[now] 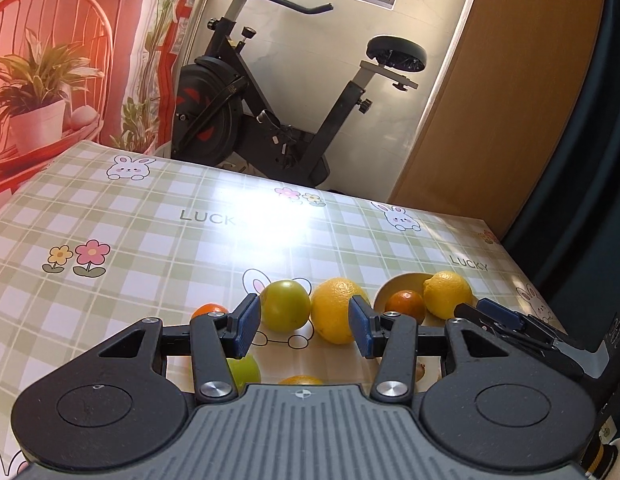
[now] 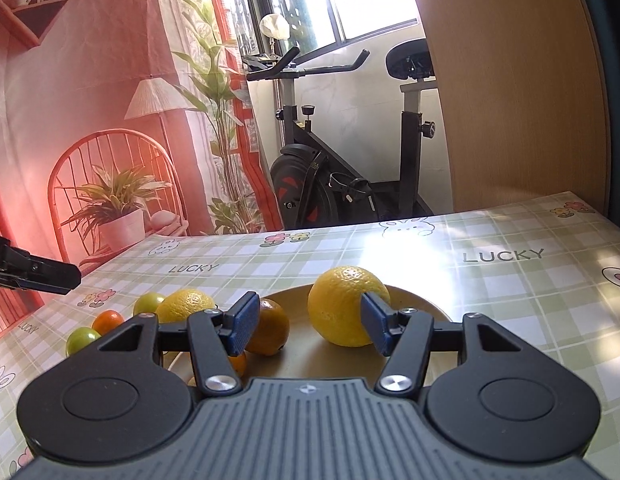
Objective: Organize fruits
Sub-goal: 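Lift the left gripper and move it to a dark orange tangerine, then close the left gripper around the dark orange tangerine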
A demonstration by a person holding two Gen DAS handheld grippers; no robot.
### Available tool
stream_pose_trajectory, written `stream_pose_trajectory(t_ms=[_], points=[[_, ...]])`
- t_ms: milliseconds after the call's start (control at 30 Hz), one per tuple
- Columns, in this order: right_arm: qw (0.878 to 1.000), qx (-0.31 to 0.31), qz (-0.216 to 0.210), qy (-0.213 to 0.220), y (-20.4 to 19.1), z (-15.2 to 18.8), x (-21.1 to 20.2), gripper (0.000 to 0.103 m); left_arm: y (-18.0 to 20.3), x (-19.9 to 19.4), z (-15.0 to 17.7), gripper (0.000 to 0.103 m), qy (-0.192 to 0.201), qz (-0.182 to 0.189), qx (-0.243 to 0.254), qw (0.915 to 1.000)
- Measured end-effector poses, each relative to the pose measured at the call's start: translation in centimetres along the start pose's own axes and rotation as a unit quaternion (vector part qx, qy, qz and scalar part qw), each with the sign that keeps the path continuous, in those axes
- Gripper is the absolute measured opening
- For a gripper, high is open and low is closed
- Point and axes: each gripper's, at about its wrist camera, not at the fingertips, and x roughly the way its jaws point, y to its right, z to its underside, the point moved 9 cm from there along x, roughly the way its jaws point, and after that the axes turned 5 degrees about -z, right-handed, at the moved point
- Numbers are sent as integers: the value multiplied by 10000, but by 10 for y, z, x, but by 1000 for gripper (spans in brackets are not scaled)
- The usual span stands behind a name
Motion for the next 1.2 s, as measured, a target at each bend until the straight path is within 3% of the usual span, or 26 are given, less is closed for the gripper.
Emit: stream_pose_trajectory(t_ms=[267, 600, 867, 1200], points=[[9994, 77, 96, -332, -10, 9, -4, 59, -3, -4, 13, 50, -57, 145, -96, 9998], [9966, -388, -360, -627, -81, 18, -5, 59, -26, -7, 21, 50, -279, 221, -433, 9984], [9861, -936, -866, -1064, -135, 35, 13, 58, -34, -10, 31, 50, -326, 356, -590, 9971], [9720, -1435, -1054, -1532, -166, 57, 34, 52, -17, 8, 56, 50, -619, 808, -632, 9928]])
